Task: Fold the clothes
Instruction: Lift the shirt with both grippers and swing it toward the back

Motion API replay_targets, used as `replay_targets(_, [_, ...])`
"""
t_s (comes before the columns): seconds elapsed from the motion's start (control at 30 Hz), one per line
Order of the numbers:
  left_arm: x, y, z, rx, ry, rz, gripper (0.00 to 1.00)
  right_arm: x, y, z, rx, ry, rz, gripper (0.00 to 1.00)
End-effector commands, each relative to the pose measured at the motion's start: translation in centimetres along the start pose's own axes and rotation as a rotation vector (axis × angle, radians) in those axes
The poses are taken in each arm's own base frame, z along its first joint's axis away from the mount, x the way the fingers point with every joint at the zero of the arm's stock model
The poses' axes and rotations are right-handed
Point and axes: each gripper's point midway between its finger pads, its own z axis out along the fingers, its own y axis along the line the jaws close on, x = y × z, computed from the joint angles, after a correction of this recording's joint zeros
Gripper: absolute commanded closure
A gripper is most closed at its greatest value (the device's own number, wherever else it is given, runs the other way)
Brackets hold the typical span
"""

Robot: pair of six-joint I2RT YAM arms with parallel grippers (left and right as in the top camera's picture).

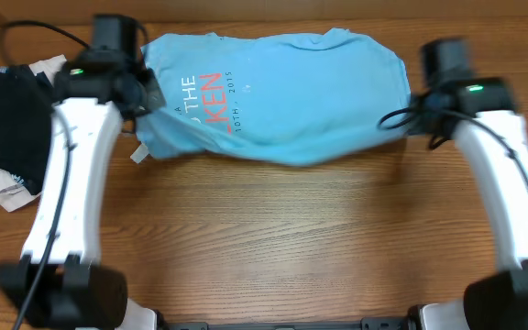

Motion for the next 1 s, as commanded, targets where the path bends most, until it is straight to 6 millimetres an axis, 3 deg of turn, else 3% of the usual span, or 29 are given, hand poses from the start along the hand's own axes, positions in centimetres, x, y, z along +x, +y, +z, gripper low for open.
replay_targets(0.0, [-3.6,1.8,-7.9,0.122,-0.162,-0.063,0.96,-5.0,-5.7,-7.3,0.054,-0.174,0.089,0.96])
replay_targets(0.13, [-5.5,3.7,-14.0,0.217,-0.291,-0.092,0.96,-7.2,-8.5,-12.6,0.063,-0.28,0.122,0.96])
replay_targets(0.27, [-6.5,4.9,-20.4,0.287,-0.44,-0.105,0.96,-7.9,-9.4,-17.9,0.022,-0.382,0.154,0.96])
replay_targets(0.37, [-6.1,5.0,-25.5,0.337,-0.551,-0.084,0.96,-7.8,-9.8,-21.5,-0.012,-0.455,0.168,0.96])
replay_targets(0.4, [-5.7,5.0,-28.7,0.351,-0.629,-0.067,0.96,-7.7,-10.1,-23.9,-0.038,-0.514,0.179,0.96])
replay_targets(0.57, [-4.4,5.1,-34.9,0.379,-0.787,-0.045,0.96,-6.8,-10.9,-28.7,-0.074,-0.645,0.201,0.96])
replay_targets(0.67, [-4.1,5.3,-36.7,0.383,-0.845,-0.039,0.96,-6.8,-11.2,-30.0,-0.082,-0.697,0.211,0.96])
replay_targets(0.77, [-4.3,5.3,-36.6,0.381,-0.846,-0.042,0.96,-7.5,-11.1,-30.1,-0.077,-0.713,0.19,0.96])
replay_targets(0.87, [-5.3,4.9,-34.6,0.388,-0.793,-0.048,0.96,-8.7,-10.5,-28.6,-0.076,-0.686,0.169,0.96])
replay_targets(0.97, [-7.2,4.2,-30.6,0.4,-0.695,-0.05,0.96,-10.6,-9.0,-24.9,-0.089,-0.605,0.133,0.96])
